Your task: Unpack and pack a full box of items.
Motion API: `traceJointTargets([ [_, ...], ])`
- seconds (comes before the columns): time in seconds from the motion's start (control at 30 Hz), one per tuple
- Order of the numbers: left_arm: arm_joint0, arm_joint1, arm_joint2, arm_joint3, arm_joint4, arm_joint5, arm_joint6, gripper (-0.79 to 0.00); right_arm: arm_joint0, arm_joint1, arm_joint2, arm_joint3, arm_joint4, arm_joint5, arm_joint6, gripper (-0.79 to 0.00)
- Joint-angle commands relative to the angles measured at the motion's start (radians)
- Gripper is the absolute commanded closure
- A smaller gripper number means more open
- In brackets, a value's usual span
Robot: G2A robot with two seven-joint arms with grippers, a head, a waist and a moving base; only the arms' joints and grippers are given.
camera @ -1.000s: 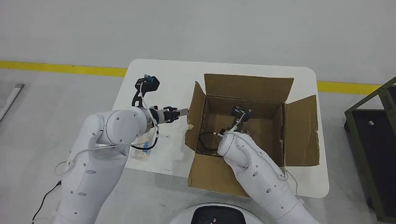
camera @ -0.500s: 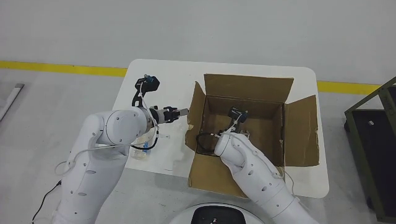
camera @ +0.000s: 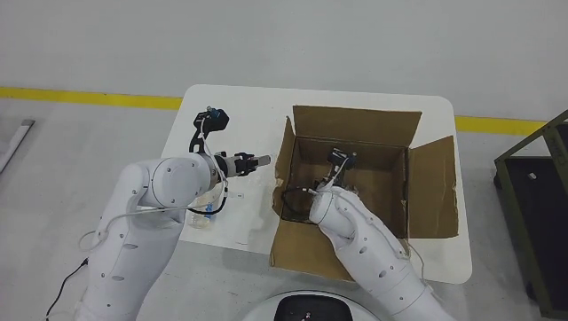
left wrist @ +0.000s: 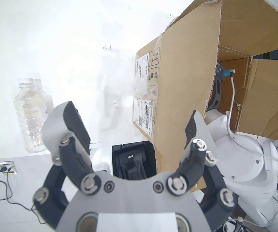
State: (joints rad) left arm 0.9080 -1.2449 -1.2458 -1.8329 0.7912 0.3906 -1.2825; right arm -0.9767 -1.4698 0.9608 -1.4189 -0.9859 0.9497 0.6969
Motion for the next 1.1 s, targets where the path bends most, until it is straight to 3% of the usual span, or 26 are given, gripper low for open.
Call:
traceJointTargets([
  [0.0, 0.0, 0.0, 0.0, 0.0, 0.0, 0.0, 0.0, -0.785, -0.019, 0.007, 0.012, -0.056, -0.029, -0.021, 0.003, 0.0],
  [0.17, 0.0, 0.0, 0.0, 0.0, 0.0, 0.0, 0.0, -0.785, -0.1, 0.039, 0.082, -0.244, -0.12, -0.139, 0.024, 0.0],
  [0.27, 0.0, 0.0, 0.0, 0.0, 0.0, 0.0, 0.0, -0.785, -0.175, 0.062, 0.153, -0.352, -0.142, -0.291, 0.019, 0.0],
  [0.5, 0.0, 0.0, 0.0, 0.0, 0.0, 0.0, 0.0, -0.785, -0.304, 0.095, 0.293, -0.427, -0.143, -0.522, 0.024, 0.0],
  [0.67, 0.0, 0.0, 0.0, 0.0, 0.0, 0.0, 0.0, -0.785, -0.342, 0.103, 0.325, -0.443, -0.127, -0.602, 0.036, 0.0],
  [1.07, 0.0, 0.0, 0.0, 0.0, 0.0, 0.0, 0.0, -0.785, -0.342, 0.104, 0.31, -0.422, -0.133, -0.66, -0.011, 0.0],
])
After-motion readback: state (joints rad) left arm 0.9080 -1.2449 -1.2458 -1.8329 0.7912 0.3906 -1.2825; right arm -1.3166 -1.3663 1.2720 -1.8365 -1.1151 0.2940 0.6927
